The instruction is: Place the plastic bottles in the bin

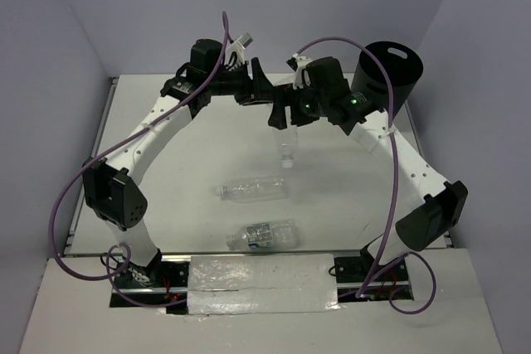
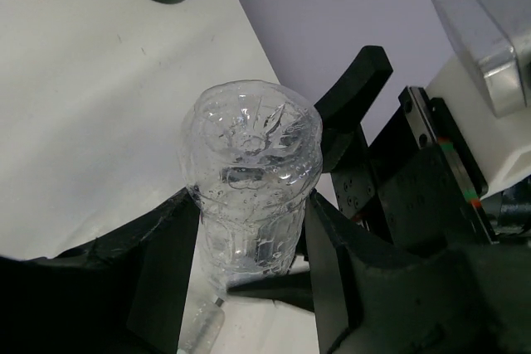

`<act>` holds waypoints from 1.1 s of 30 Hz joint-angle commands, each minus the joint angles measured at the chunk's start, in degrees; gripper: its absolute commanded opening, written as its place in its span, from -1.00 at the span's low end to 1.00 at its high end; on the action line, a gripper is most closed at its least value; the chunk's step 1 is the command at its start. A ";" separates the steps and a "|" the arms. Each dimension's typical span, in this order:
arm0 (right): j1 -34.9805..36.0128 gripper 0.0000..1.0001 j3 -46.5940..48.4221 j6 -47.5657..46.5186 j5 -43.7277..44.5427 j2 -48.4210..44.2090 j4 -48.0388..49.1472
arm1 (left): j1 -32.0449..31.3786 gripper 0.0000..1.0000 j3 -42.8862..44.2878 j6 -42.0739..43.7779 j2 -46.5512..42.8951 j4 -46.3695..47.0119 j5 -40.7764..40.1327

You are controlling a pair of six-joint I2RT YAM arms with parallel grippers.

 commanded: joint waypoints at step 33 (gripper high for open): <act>-22.06 -0.14 19.00 -3.45 49.08 2.00 14.96 | 12.75 0.99 0.48 15.16 -12.51 -23.03 -12.86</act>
